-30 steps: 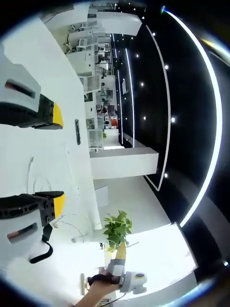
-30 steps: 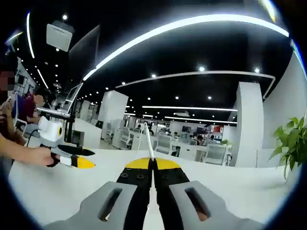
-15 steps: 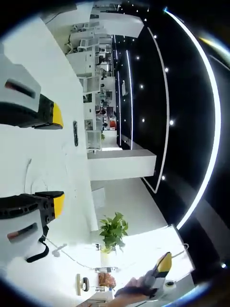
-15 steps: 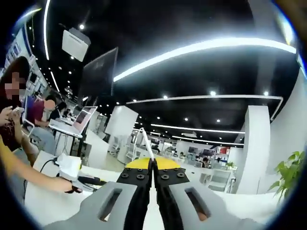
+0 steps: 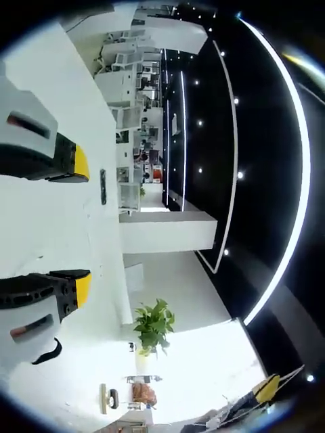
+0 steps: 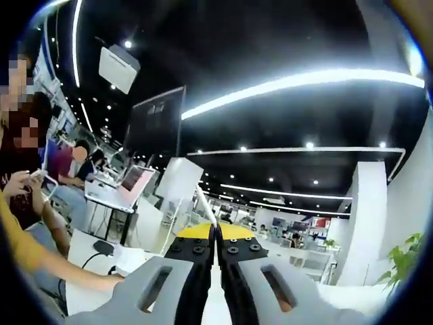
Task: Peel open the Velcro strap on the desktop, arrange the wired earphones neatly onto it, and close the Velcro strap to secure them.
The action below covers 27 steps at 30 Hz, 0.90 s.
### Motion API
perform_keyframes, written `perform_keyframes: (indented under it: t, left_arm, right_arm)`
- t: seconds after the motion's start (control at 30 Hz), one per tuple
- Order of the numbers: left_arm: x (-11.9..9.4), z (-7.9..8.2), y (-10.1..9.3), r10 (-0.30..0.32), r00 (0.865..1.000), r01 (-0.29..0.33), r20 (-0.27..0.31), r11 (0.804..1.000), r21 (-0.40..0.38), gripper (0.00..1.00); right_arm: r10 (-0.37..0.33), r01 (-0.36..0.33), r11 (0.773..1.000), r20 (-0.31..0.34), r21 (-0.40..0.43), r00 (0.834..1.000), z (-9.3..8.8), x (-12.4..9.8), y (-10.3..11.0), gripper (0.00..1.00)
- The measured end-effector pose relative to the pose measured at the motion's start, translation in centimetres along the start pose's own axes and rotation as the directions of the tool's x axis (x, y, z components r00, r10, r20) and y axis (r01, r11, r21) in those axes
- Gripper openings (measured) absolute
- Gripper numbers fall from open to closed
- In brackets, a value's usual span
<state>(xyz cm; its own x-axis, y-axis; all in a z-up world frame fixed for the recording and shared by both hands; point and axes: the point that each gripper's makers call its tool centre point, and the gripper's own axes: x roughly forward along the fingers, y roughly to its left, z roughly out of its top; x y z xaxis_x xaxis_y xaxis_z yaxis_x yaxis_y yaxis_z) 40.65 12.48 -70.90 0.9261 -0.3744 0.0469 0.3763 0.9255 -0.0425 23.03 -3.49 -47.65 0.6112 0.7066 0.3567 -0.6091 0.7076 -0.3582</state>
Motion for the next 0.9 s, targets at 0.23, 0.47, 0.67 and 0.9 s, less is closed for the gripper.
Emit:
perform_keyframes:
  t: [0.23,0.47,0.67,0.9]
  left_arm:
    - [0.1,-0.4,0.0,0.006,1.0,-0.006,-0.005,1.0,-0.003,0.55]
    - [0.3,-0.8,-0.3,-0.002,1.0,0.002,-0.017,1.0,0.01,0.55]
    - [0.3,-1.0,-0.3,-0.005,1.0,0.005,-0.023,1.0,0.019,0.55]
    - [0.2,-1.2,-0.3,-0.004,1.0,0.005,-0.03,1.0,0.027,0.55]
  right_arm:
    - [0.023,-0.024,1.0,-0.201,-0.001,0.979,-7.0,1.3,0.1,0.04]
    - [0.044,-0.033,0.999,-0.366,0.036,0.93,-13.3,-0.8,1.3,0.04]
    - [0.076,-0.106,0.994,-0.468,-0.038,0.88,-16.4,-2.0,3.3,0.04]
    - [0.171,-0.183,0.982,-0.559,0.035,0.811,-20.7,-3.1,6.0,0.04]
